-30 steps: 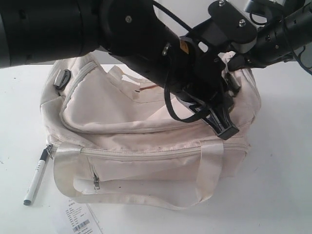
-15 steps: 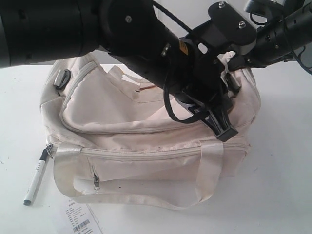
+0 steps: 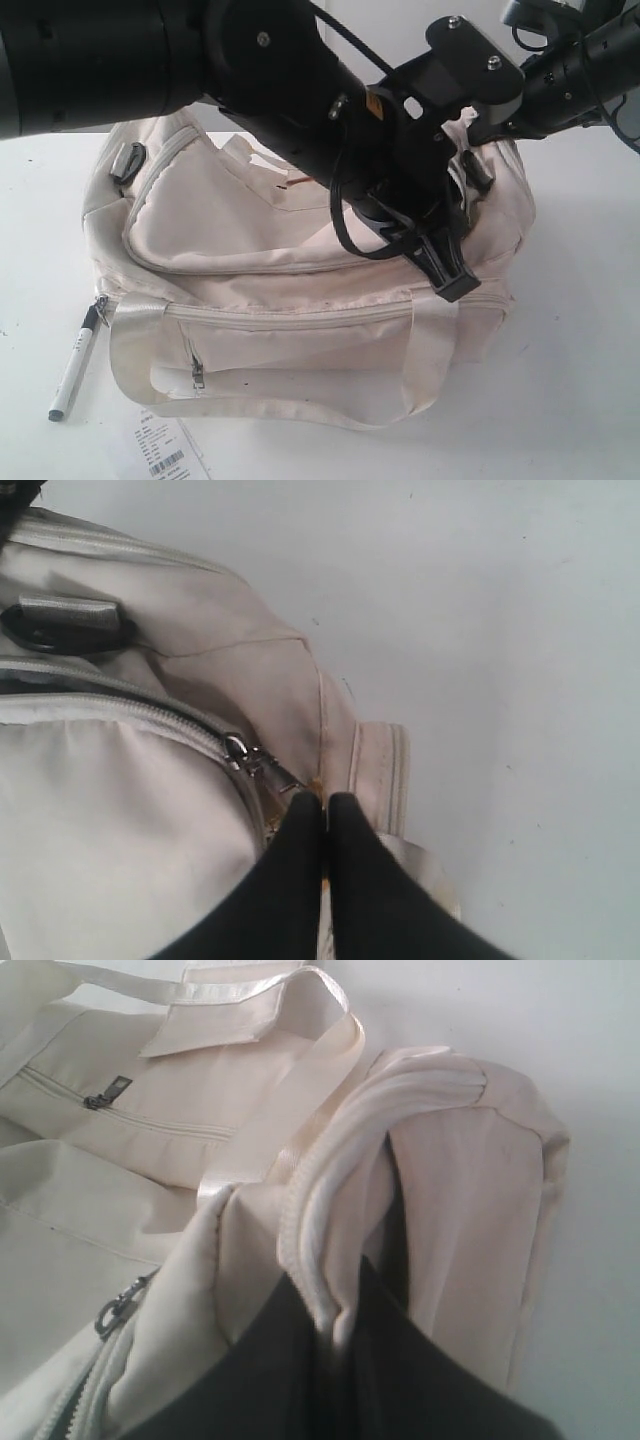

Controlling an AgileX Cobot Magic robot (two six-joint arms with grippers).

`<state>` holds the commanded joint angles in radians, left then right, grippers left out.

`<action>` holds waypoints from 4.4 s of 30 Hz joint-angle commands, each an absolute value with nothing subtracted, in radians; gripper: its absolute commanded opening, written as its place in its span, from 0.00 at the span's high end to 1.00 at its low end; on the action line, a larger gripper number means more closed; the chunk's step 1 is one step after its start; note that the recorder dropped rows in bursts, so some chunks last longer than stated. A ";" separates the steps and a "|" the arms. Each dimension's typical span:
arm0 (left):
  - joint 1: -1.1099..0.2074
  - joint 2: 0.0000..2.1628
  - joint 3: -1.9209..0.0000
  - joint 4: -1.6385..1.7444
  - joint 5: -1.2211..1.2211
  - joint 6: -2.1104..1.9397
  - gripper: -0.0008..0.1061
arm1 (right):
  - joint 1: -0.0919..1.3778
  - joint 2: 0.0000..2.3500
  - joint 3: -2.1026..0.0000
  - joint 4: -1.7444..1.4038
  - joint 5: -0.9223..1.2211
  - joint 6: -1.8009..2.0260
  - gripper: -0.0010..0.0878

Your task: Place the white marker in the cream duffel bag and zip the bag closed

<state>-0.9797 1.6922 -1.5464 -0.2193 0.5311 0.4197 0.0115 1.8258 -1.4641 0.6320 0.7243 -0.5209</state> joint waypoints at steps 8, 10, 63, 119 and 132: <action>-0.980 1.692 -1.546 -0.211 0.573 0.420 0.99 | 0.012 1.826 -1.464 0.632 0.724 -0.521 0.99; -0.980 1.692 -1.546 -0.208 0.577 0.420 0.99 | 0.012 1.826 -1.464 0.632 0.724 -0.521 0.99; -0.980 1.692 -1.546 -0.084 0.778 0.369 0.99 | 0.012 1.826 -1.464 0.632 0.724 -0.521 0.99; -0.980 1.684 -1.546 -0.032 0.755 0.367 0.99 | 0.009 1.500 -1.361 0.388 1.044 -0.304 0.33; -0.980 1.684 -1.546 -0.032 0.758 0.362 0.99 | 0.012 1.447 -1.121 0.754 0.968 -0.506 0.39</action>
<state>-0.9797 1.6836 -1.5464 -0.0316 0.7582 0.3623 0.0117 1.4466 -1.1211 0.7537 0.9682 -0.5064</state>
